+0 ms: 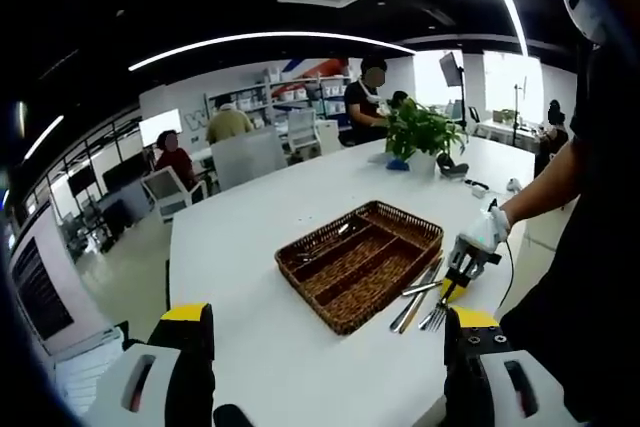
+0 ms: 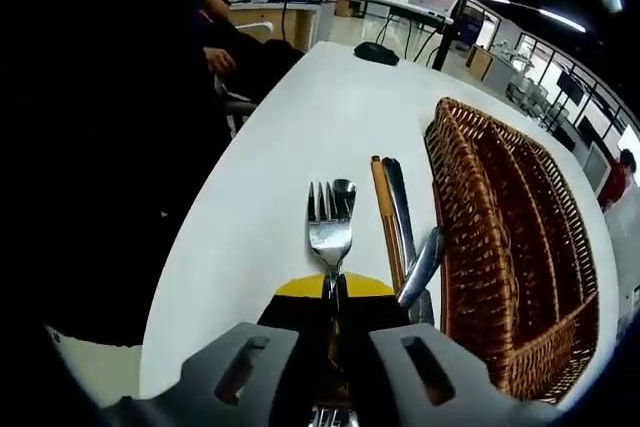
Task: Arrange the knives, forks, and spoons in their matching storage slots by inserting each utensil handle-first until every utensil is classified and aligned in the correct compartment
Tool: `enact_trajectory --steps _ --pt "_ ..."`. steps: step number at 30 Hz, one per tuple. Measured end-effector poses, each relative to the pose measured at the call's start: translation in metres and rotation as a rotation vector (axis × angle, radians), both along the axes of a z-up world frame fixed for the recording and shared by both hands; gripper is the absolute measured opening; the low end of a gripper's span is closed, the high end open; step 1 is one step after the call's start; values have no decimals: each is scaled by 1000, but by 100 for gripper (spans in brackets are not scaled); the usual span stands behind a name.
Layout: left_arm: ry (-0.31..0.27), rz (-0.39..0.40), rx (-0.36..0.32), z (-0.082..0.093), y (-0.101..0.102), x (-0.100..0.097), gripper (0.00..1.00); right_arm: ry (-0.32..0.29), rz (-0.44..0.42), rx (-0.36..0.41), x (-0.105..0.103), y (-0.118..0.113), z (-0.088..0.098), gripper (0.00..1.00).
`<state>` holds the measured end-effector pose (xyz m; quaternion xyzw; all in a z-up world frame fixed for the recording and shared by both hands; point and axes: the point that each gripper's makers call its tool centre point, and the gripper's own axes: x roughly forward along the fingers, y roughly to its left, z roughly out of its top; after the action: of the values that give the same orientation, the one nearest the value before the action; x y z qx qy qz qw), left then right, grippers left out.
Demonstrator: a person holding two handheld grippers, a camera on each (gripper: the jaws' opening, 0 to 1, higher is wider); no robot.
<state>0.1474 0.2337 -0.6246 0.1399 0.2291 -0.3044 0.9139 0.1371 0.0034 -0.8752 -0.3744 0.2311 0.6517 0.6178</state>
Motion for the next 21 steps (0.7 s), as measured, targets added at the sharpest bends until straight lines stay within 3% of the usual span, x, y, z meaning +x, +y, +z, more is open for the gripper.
enact_trajectory --steps 21 --pt "-5 9 -9 2 -1 6 98 26 -39 19 10 1 4 1"
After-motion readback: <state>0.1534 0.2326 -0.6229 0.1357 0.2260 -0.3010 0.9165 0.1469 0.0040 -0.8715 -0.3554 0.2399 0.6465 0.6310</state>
